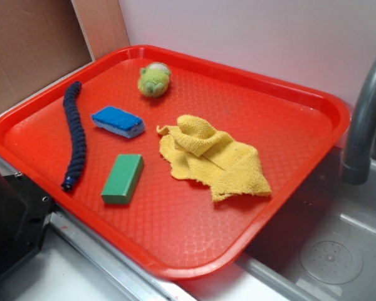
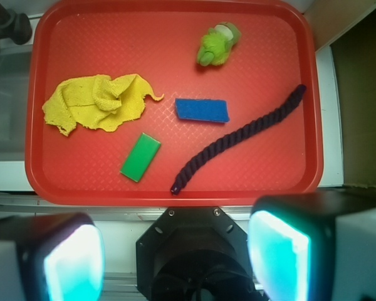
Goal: Grab the green block.
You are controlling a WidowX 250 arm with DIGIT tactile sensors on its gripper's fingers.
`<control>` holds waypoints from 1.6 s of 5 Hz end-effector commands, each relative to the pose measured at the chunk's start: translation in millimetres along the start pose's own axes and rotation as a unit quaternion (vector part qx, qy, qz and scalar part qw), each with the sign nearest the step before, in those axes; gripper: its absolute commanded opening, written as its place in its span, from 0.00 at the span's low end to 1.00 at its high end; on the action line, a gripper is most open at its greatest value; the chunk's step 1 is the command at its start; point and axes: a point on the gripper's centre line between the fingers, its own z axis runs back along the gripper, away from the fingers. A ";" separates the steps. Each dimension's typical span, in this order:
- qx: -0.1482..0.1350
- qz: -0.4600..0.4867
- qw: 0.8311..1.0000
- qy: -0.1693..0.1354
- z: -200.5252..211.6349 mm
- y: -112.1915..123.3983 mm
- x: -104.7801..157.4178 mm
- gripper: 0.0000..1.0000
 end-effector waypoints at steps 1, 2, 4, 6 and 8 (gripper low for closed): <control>0.000 0.000 1.000 0.000 0.0 0.0 0.0 1.00; -0.002 0.074 0.997 0.003 -14.8 -2.7 5.1 1.00; -0.016 0.226 0.974 -0.020 -48.2 -6.7 16.0 1.00; -0.046 0.284 0.957 -0.049 -98.3 -4.2 30.7 1.00; -0.022 0.299 0.953 -0.052 -142.2 -20.3 36.2 1.00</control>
